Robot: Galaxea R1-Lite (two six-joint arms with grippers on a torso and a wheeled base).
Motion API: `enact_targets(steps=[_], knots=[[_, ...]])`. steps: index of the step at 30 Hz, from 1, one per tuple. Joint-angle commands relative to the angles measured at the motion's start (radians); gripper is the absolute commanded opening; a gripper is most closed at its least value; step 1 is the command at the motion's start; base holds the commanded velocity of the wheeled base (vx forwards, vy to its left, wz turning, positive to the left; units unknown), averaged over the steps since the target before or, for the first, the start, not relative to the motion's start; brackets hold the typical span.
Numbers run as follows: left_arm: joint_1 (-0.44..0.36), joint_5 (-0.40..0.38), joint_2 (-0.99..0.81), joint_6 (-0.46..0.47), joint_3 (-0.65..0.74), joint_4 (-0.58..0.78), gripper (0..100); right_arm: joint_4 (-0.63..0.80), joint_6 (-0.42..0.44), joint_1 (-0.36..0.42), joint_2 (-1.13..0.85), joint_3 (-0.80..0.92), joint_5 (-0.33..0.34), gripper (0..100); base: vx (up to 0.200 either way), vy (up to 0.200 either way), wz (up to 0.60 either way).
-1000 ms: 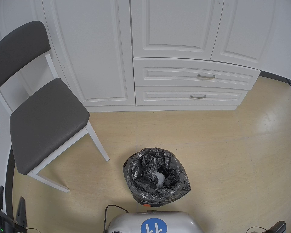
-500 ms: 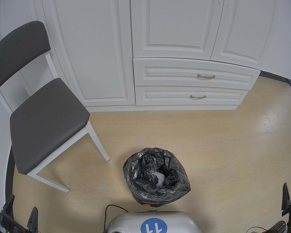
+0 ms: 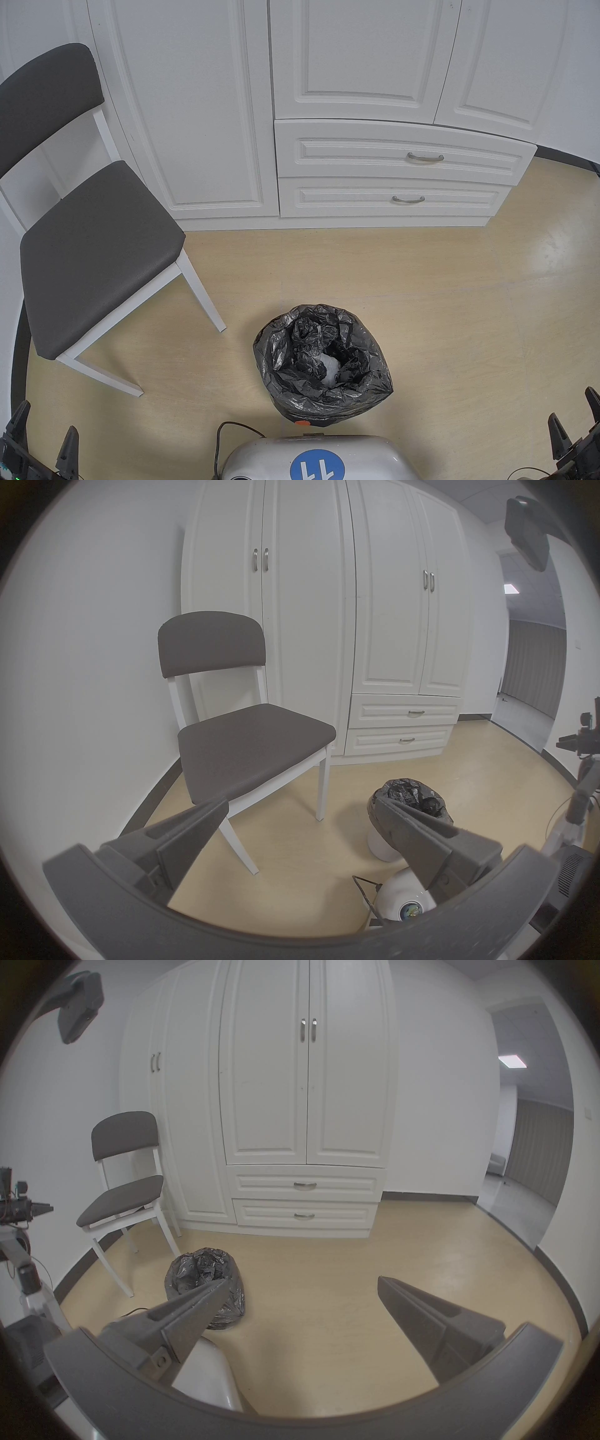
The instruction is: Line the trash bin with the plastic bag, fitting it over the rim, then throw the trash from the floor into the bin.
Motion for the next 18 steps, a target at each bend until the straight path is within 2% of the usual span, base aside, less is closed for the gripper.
enact_targets(steps=[1, 18], knots=[[0.000, -0.001, -0.011, 0.004, 0.015, 0.000, 100, 0.002, 0.036, 0.003, -0.014, 0.002, -0.007, 100, 0.000, 0.000, 0.00], [0.000, 0.000, -0.011, 0.000, 0.016, 0.000, 100, -0.032, 0.034, 0.001, -0.014, 0.014, -0.021, 100, 0.000, 0.000, 0.00]])
